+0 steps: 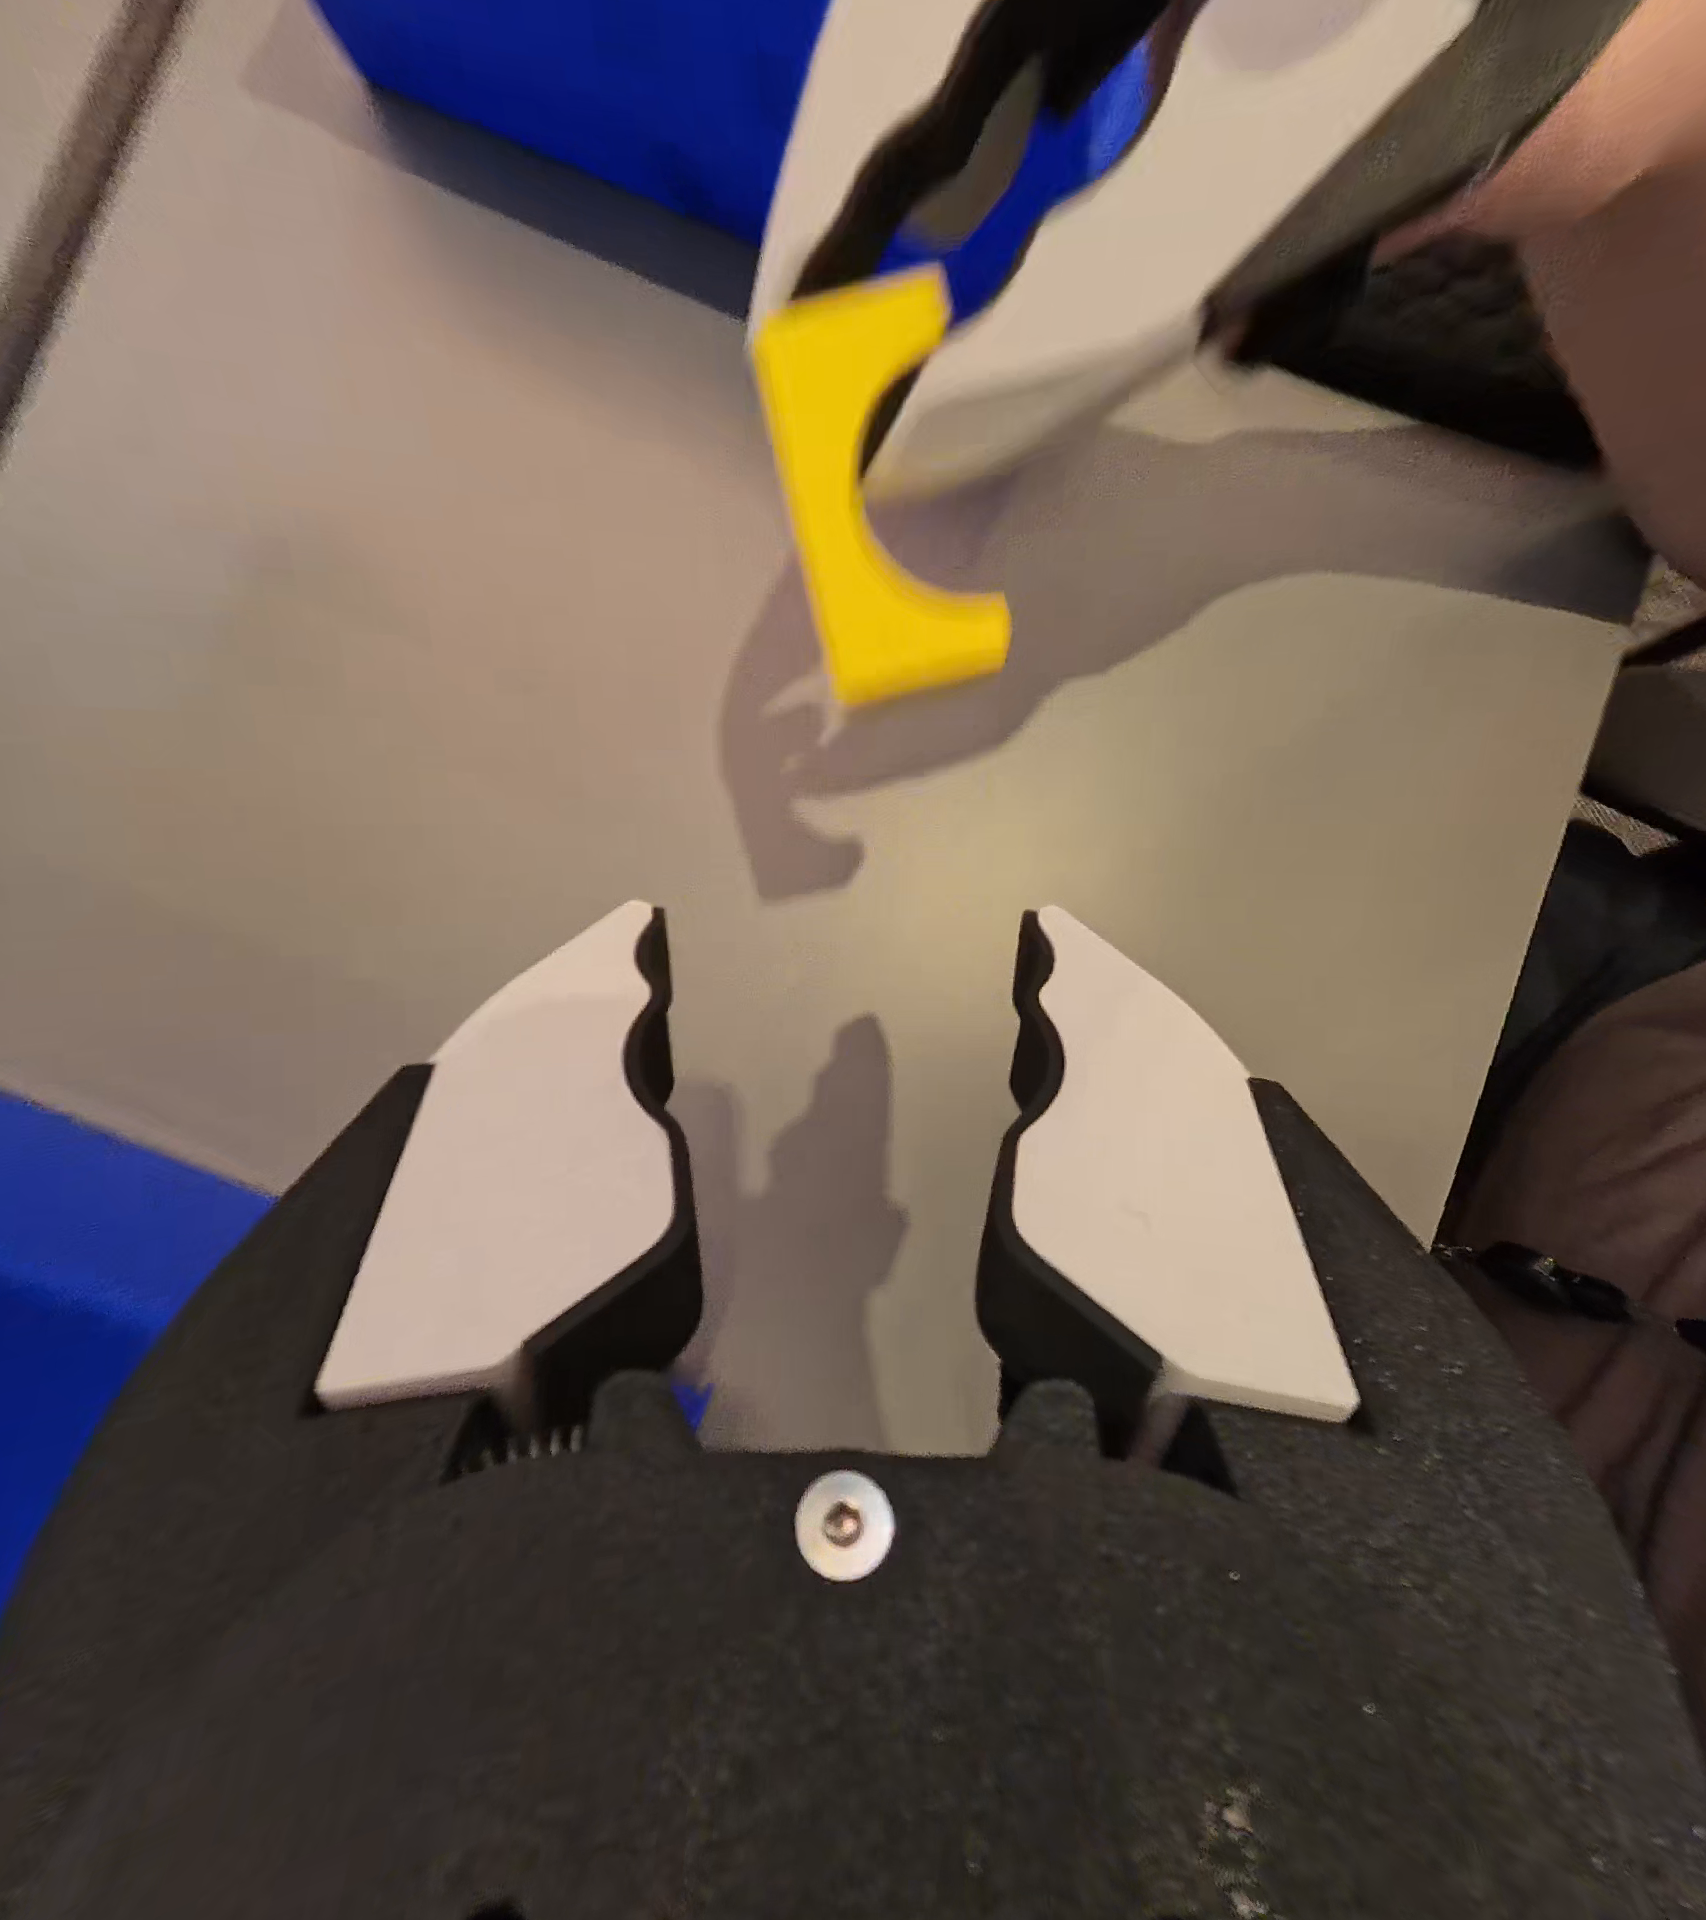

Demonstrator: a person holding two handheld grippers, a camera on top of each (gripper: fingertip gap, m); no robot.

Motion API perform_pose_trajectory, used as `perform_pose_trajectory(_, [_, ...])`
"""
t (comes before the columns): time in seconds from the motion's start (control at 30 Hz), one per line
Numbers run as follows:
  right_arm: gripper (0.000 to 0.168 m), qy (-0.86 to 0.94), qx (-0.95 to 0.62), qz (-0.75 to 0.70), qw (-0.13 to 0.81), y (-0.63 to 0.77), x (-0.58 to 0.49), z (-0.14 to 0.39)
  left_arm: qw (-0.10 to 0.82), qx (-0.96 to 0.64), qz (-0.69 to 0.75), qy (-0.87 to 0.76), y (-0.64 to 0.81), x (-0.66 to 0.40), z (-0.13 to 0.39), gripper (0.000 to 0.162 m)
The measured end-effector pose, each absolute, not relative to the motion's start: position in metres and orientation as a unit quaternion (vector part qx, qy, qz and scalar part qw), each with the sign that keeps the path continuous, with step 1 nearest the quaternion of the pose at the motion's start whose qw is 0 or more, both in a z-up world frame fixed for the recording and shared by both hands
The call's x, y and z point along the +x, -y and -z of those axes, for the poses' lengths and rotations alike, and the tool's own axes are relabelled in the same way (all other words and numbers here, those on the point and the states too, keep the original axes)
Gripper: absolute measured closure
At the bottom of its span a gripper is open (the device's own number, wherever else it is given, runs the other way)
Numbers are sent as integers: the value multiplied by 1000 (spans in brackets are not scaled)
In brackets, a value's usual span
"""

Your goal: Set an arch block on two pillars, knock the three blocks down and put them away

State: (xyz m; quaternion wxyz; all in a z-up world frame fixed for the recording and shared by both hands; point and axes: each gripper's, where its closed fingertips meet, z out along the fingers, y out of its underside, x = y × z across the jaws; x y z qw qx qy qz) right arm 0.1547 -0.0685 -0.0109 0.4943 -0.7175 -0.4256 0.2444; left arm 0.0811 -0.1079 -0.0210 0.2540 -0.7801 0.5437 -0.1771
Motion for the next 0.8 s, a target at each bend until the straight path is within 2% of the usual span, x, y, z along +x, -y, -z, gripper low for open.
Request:
perform_pose_trajectory(0.13, [143, 375, -762, -146, 508, 32, 240, -20, 336, -808, 164, -455, 73, 20, -25, 100])
perform_pose_trajectory(0.3, [143, 330, -854, -63, 398, -8, 356, -7, 399, -861, 102, -299, 35, -94, -55, 101])
perform_pose_trajectory(0.5, [142, 289, -922, -9, 258, -29, 423, 59, 395, -902, 74, -158, 30, -195, -50, 104])
perform_pose_trajectory(0.67, [142, 305, -937, 23, 171, -36, 434, 107, 385, -914, 83, -95, 23, -231, -39, 105])
perform_pose_trajectory(0.8, [145, 302, -939, 12, 168, -41, 435, 116, 357, -928, 75, -75, 15, -244, -21, 104])
